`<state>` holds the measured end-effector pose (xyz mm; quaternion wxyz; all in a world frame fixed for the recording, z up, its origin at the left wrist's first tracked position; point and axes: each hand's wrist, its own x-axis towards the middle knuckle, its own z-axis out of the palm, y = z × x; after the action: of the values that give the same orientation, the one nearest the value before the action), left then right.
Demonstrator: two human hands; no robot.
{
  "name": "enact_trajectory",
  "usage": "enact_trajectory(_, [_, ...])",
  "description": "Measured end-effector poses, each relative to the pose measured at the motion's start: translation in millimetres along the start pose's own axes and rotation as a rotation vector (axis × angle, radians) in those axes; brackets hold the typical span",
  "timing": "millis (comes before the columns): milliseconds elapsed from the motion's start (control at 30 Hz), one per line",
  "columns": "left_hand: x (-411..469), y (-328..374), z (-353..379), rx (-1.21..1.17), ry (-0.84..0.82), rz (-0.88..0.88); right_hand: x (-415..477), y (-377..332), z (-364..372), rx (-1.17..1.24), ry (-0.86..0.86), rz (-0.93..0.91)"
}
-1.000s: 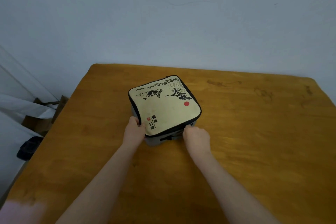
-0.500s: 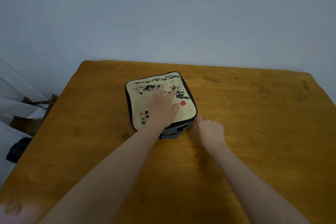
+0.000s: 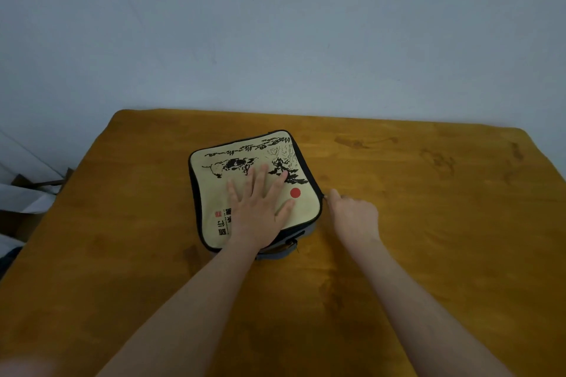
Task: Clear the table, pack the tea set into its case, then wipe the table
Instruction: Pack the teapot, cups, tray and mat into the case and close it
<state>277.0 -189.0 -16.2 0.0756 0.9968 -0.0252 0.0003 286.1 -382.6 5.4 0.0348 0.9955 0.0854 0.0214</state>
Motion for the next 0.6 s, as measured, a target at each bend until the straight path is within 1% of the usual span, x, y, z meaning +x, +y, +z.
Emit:
enact_trajectory(67, [1, -1, 2, 0.004, 0.027, 0.01, 16, 3, 6, -0.044, 0.018, -0.049])
enact_trajectory(167, [2, -2, 5, 0.008, 0.05, 0.014, 44, 2, 3, -0.001, 0.064, -0.062])
enact_trajectory(267, [1, -3, 7, 0.011, 0.051, 0.009, 76, -4, 0, -0.045, -0.007, -0.109])
enact_trajectory(500, [1, -5, 9, -0.021, 0.082, 0.025, 142, -22, -10, -0.121, -0.015, -0.151])
enact_trajectory(600, [1, -4, 10, -0.027, 0.082, 0.024, 166, -29, -15, -0.168, -0.047, -0.178])
